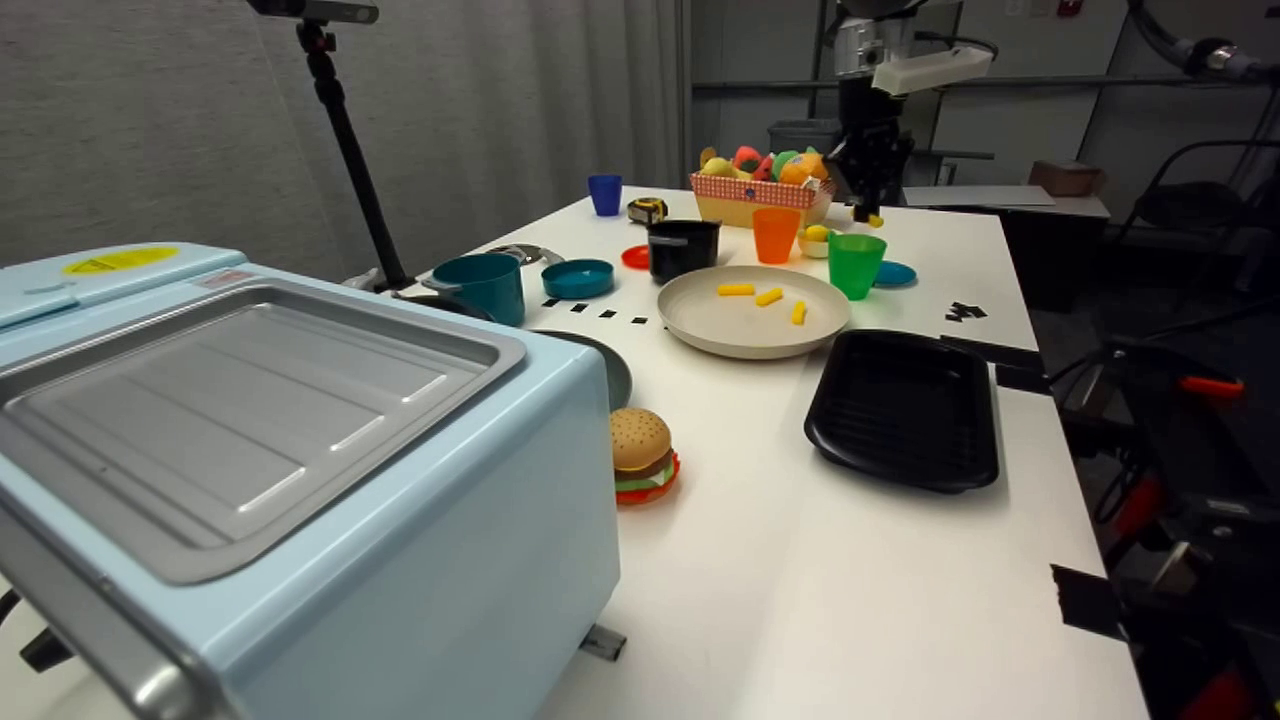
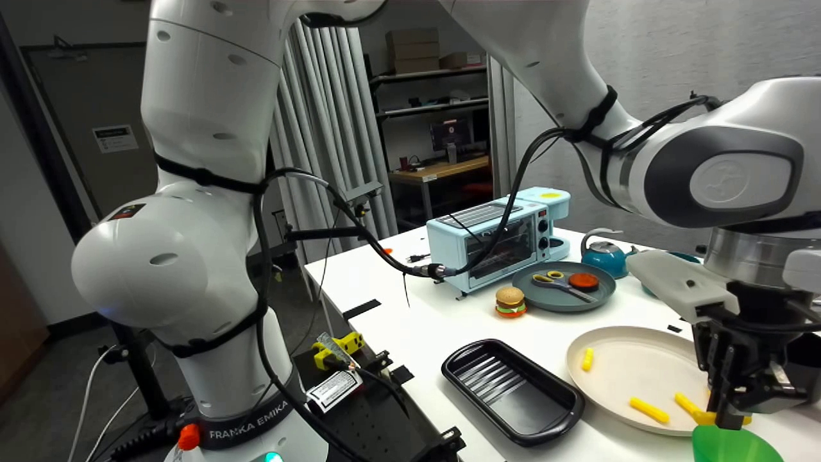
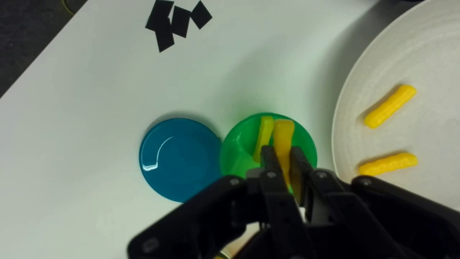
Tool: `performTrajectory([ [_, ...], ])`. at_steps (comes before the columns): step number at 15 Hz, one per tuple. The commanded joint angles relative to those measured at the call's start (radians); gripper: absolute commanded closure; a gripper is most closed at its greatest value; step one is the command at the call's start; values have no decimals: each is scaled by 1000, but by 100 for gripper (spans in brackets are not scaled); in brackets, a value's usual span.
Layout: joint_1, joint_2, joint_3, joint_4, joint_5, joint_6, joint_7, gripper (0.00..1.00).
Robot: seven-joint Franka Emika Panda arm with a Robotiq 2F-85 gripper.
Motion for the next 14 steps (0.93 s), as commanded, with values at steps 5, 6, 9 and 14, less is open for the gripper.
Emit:
performTrajectory([
  [5,-4,1,11,17,-22,-15,10,33],
  [6,-5,1,13,17,-21,-11,9,25],
  [9,7,5,15,17,-21,4,34,3],
  [14,26,32,47,47,13,-16,113,0],
])
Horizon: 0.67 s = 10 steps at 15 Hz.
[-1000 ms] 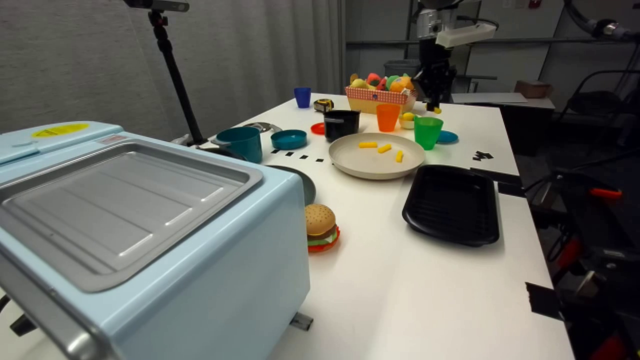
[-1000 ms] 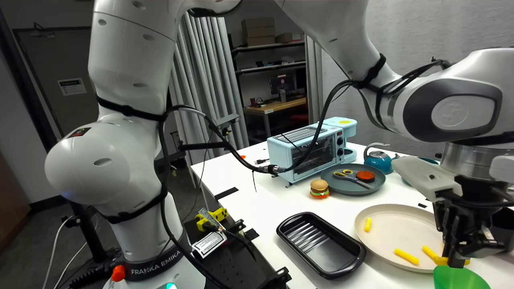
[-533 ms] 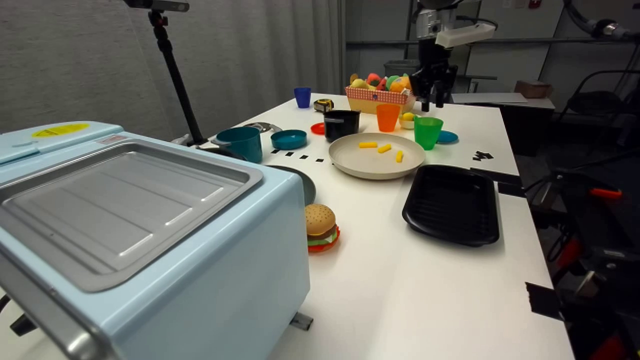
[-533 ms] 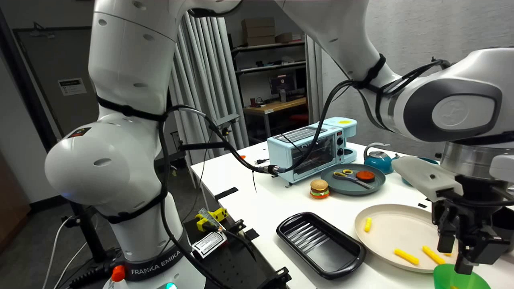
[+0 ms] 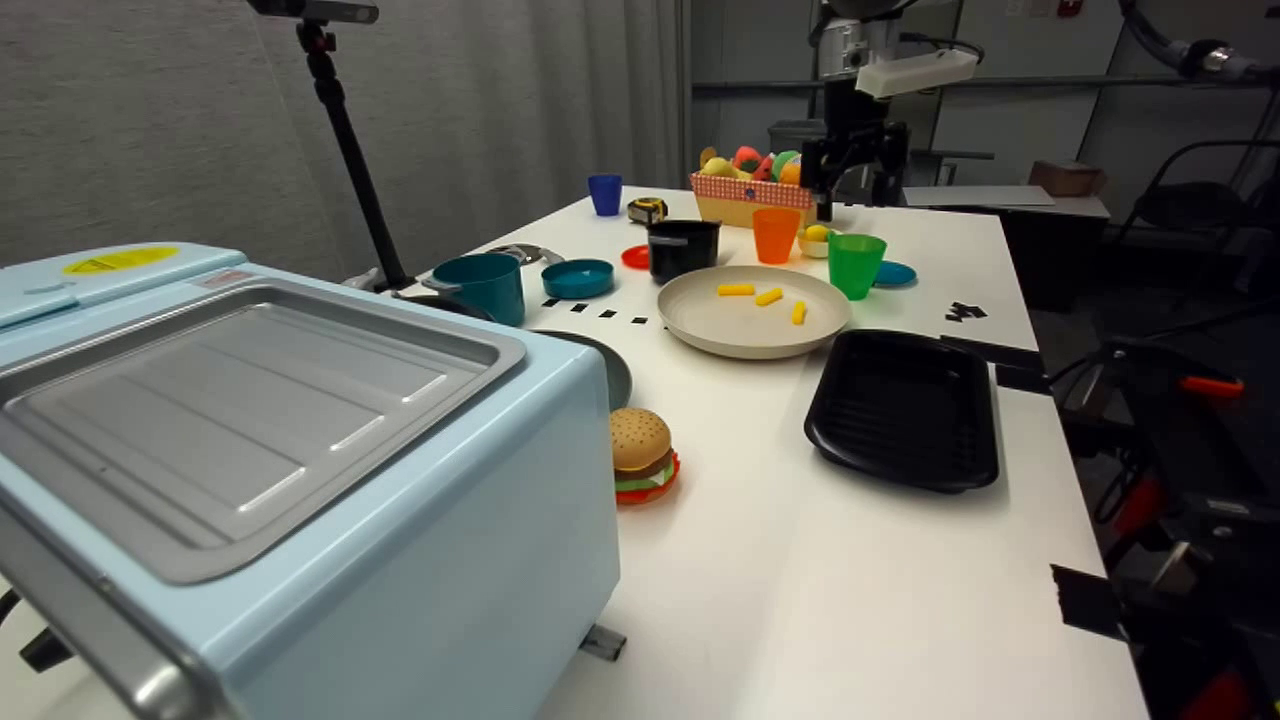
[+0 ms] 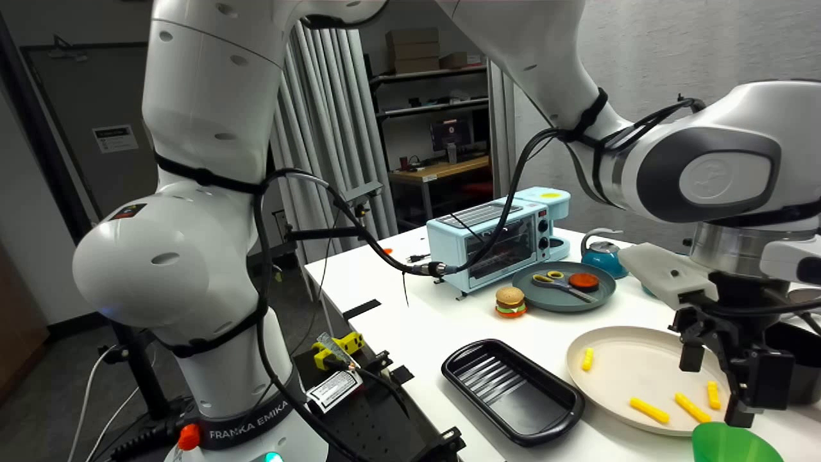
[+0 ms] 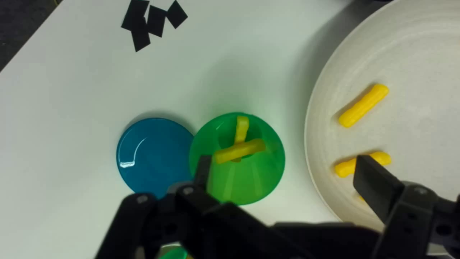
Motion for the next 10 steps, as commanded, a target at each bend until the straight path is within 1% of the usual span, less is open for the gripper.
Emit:
performTrajectory([
  [1,25,34,16,43,24,-13,93,0],
  [5,54,81,20,86,76,-13,259,0],
  [6,65,97,17,96,90,2,312,0],
  [7,74,111,15,110,105,-3,360,0],
  [8,77,129,18,135,124,-35,401,0],
  [10,89,161,15,169,162,-41,497,0],
])
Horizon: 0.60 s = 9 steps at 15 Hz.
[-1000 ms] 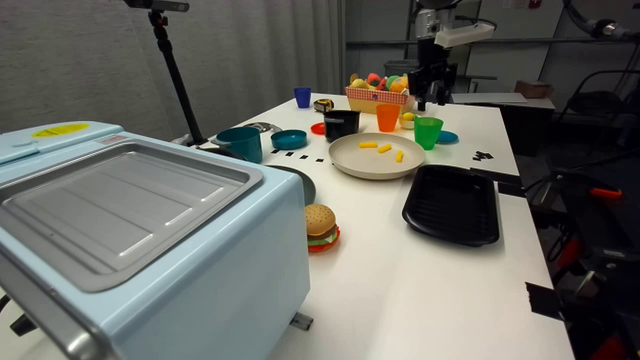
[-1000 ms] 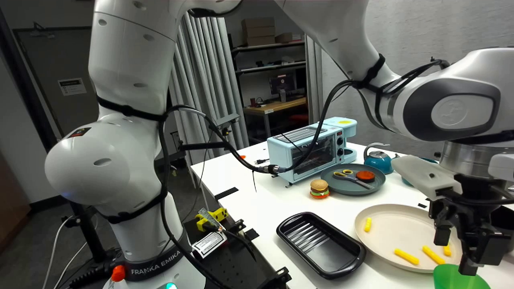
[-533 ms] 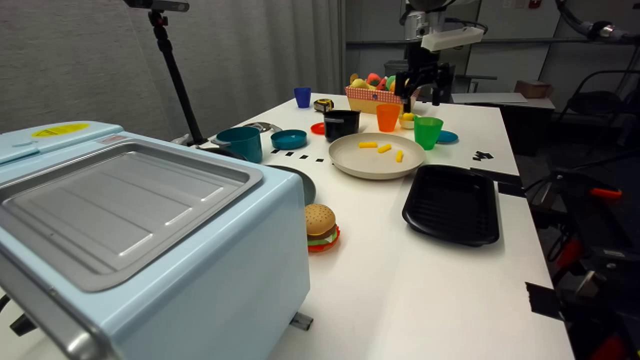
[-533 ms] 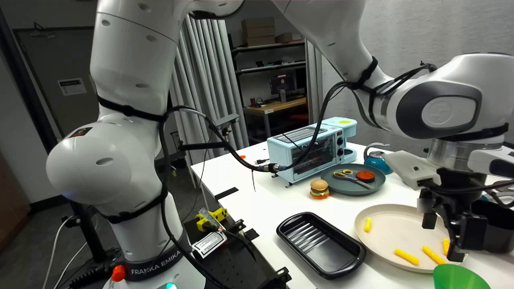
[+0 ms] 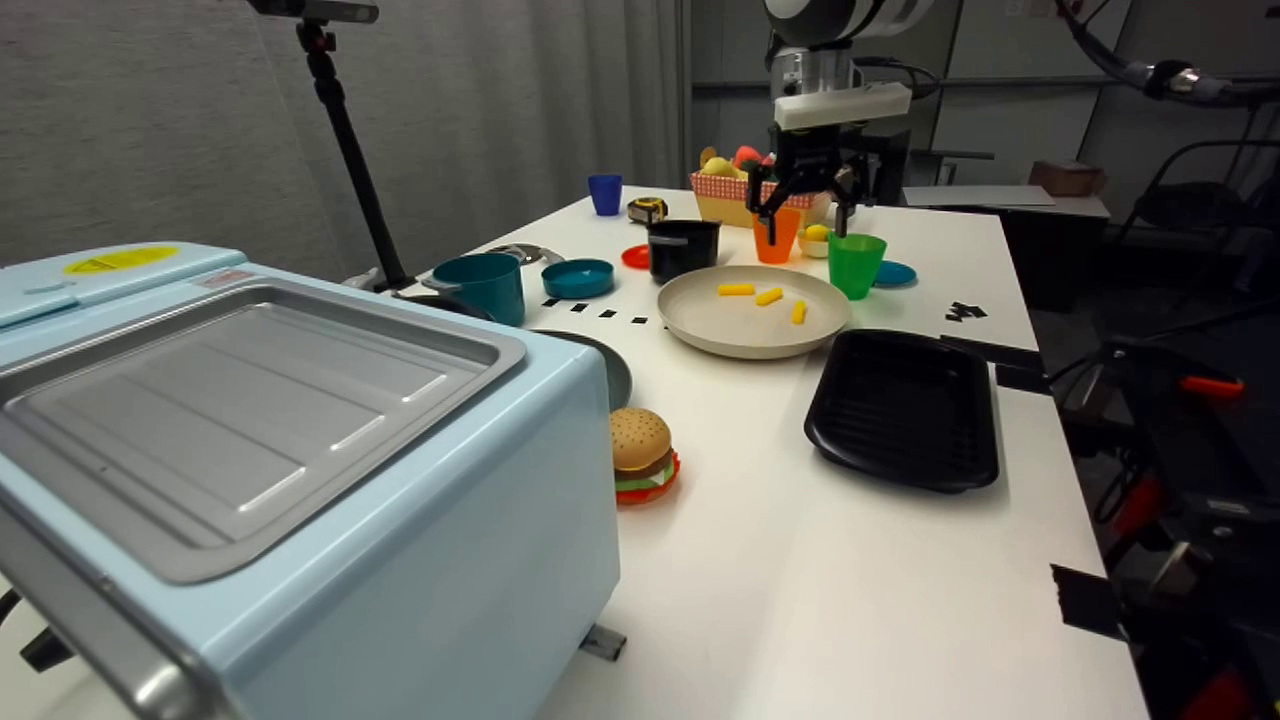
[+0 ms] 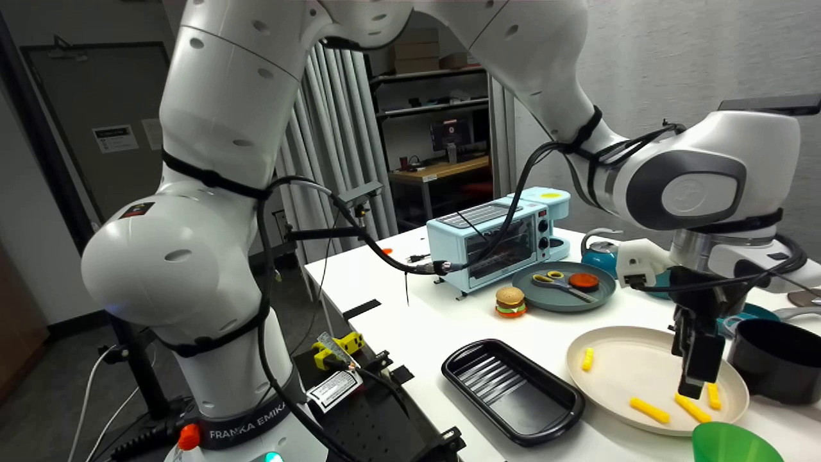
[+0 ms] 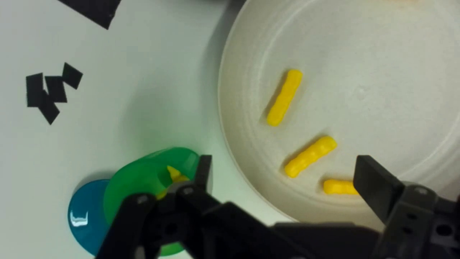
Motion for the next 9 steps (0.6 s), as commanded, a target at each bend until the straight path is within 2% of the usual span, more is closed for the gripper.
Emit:
performTrajectory([
  [1,25,74,-10,88,74,-28,156,3],
  [2,28,91,-11,102,83,-18,198,9],
  [9,34,177,-10,181,96,9,421,7],
])
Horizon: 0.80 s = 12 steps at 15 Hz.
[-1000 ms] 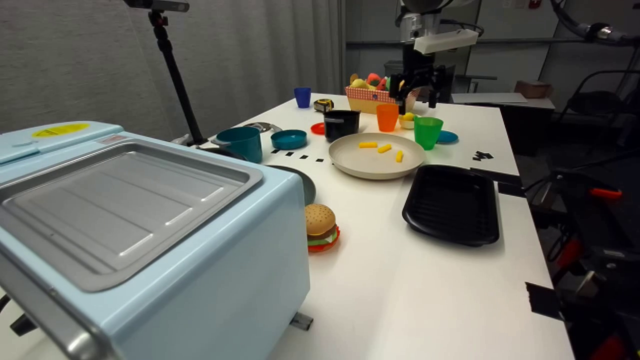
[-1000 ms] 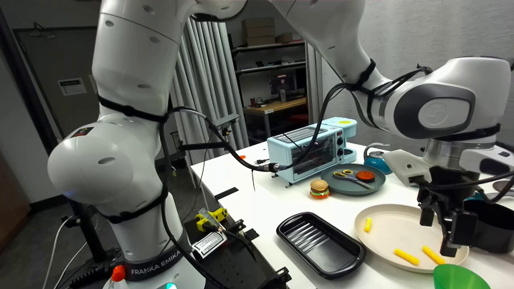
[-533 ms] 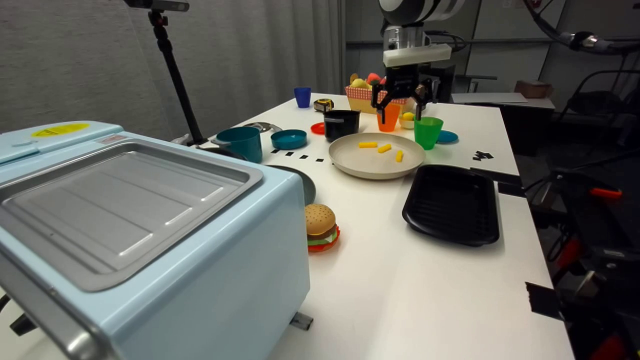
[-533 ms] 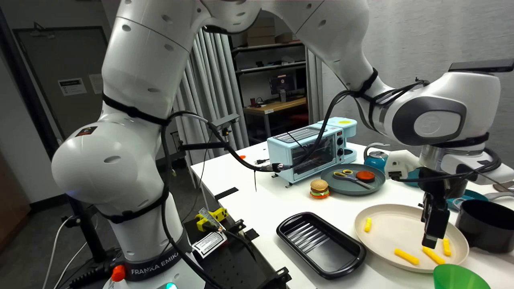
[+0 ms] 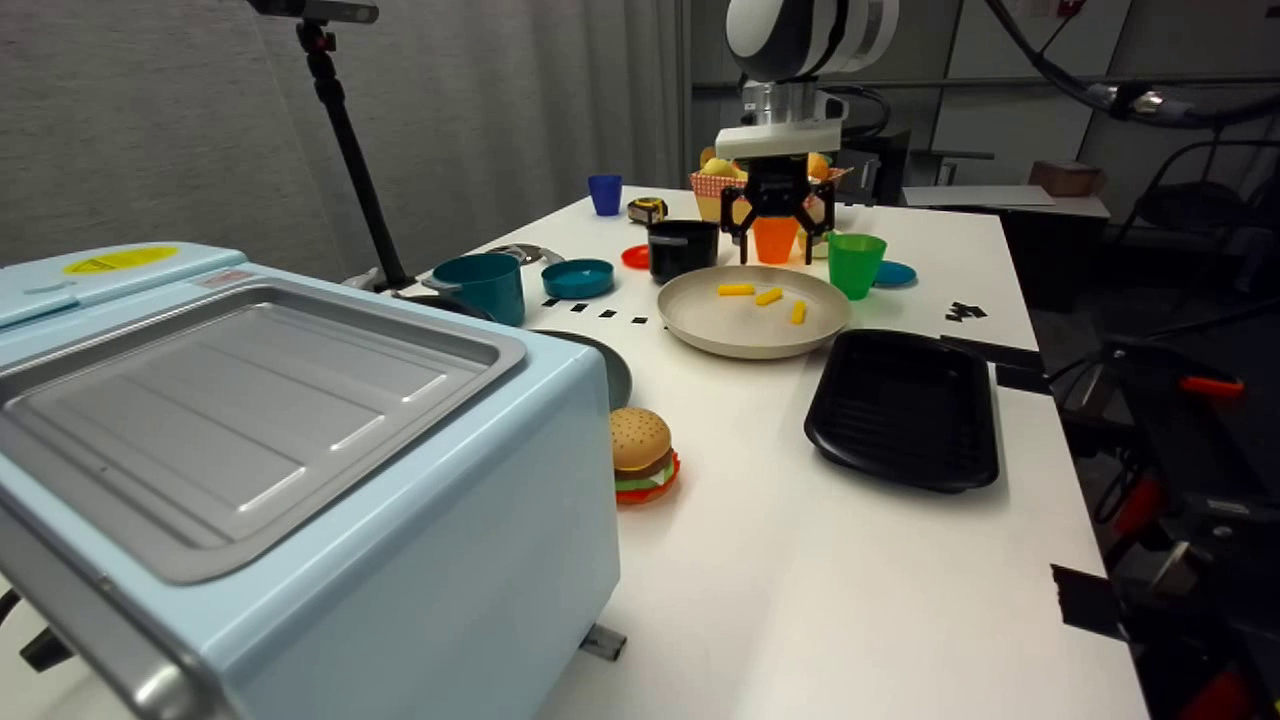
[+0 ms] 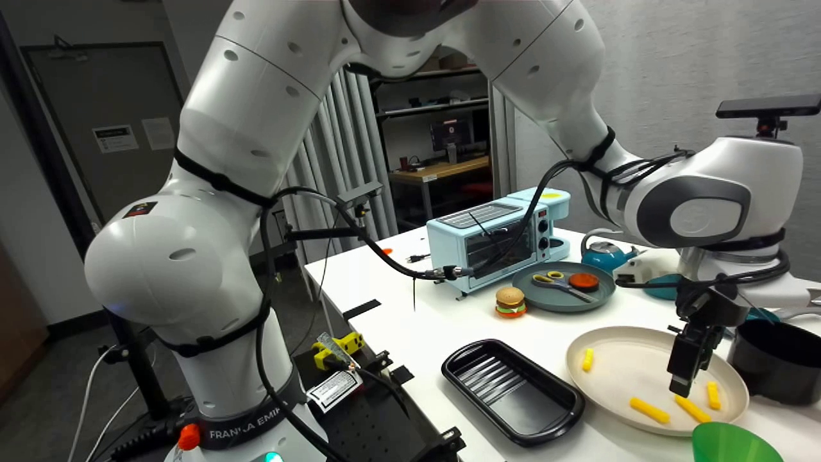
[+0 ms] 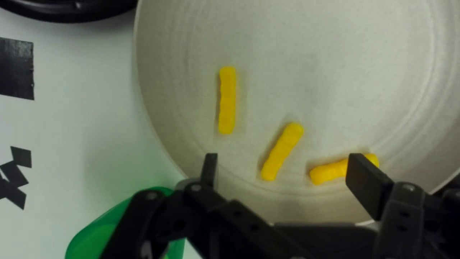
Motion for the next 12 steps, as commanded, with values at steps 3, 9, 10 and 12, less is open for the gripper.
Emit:
performTrajectory([
  [3,25,78,-16,70,10,34,145,4],
  [9,42,127,-28,102,-10,67,241,6],
  [10,42,135,-30,109,-12,68,252,5],
  [12,43,148,-34,120,-15,69,270,5],
])
